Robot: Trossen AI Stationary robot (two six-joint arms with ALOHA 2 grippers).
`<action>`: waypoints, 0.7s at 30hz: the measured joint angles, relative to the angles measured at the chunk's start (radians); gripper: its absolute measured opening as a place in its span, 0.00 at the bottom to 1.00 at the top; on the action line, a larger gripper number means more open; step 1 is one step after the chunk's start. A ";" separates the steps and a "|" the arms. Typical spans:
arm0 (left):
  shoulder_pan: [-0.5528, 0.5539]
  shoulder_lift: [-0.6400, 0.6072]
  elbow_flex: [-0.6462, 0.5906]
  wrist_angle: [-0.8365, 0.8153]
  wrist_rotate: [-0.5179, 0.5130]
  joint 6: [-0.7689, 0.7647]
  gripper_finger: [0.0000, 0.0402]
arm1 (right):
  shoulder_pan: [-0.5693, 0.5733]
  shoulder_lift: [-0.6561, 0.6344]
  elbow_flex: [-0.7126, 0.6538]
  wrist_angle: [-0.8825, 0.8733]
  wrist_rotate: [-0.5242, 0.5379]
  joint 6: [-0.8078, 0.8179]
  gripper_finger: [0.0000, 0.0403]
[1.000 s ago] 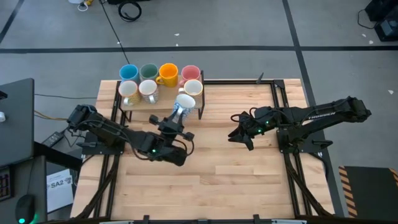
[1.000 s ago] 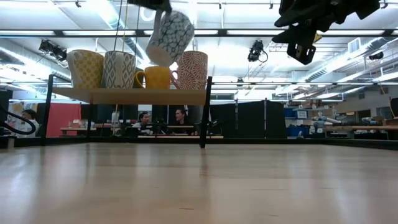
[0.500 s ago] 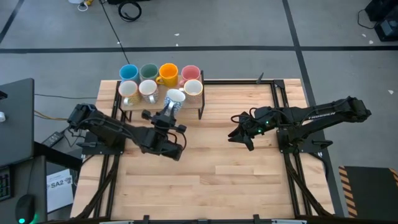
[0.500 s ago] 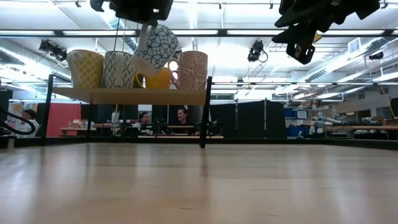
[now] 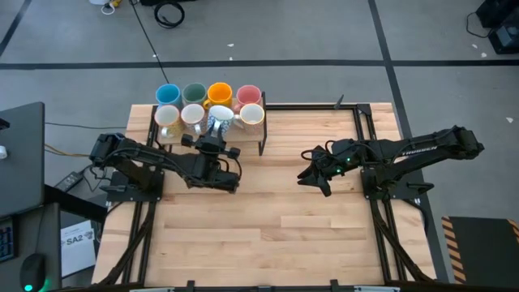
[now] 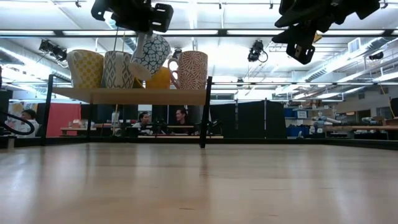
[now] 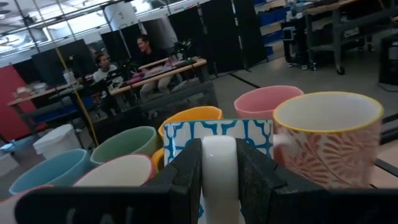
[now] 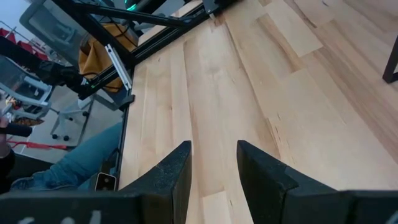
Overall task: Place coffee mugs
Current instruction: Put the blue patterned mug on the shelf
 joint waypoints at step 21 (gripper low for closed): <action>0.088 0.002 0.000 0.041 -0.004 -0.128 0.20 | 0.000 0.000 0.000 0.000 0.000 -0.026 0.33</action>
